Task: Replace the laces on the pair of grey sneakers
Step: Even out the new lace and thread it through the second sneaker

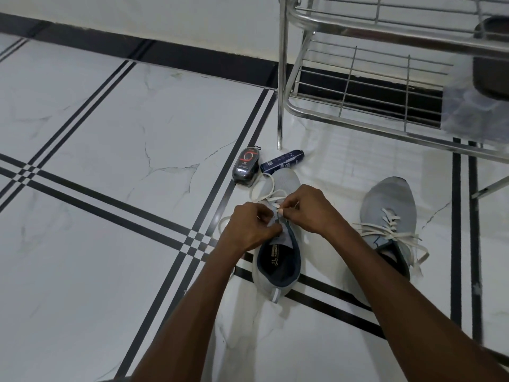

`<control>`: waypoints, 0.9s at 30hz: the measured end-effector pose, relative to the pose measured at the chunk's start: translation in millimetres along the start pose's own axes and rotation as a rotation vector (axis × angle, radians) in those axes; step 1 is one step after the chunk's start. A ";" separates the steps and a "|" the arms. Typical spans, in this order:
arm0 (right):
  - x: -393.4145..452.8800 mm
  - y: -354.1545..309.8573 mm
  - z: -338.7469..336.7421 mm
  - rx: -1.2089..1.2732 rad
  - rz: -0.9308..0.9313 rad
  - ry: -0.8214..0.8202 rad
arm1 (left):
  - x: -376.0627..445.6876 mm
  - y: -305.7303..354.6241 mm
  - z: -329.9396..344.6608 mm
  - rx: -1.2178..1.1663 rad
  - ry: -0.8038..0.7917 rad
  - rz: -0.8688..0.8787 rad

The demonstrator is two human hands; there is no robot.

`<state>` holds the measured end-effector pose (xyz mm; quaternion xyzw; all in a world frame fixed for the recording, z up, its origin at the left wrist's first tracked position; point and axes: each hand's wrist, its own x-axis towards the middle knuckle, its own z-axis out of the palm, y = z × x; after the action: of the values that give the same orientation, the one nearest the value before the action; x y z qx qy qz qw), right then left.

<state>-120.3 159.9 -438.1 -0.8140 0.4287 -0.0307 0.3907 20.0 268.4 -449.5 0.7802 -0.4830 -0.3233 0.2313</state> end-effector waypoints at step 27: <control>-10.4 0.3 13.1 0.198 0.299 0.025 | -1.5 -1.5 46.1 -0.381 0.337 -0.173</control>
<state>-122.0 175.3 -444.5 -0.6983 0.5444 -0.0245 0.4641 -13.1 268.2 -481.6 0.8038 -0.2996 -0.2925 0.4226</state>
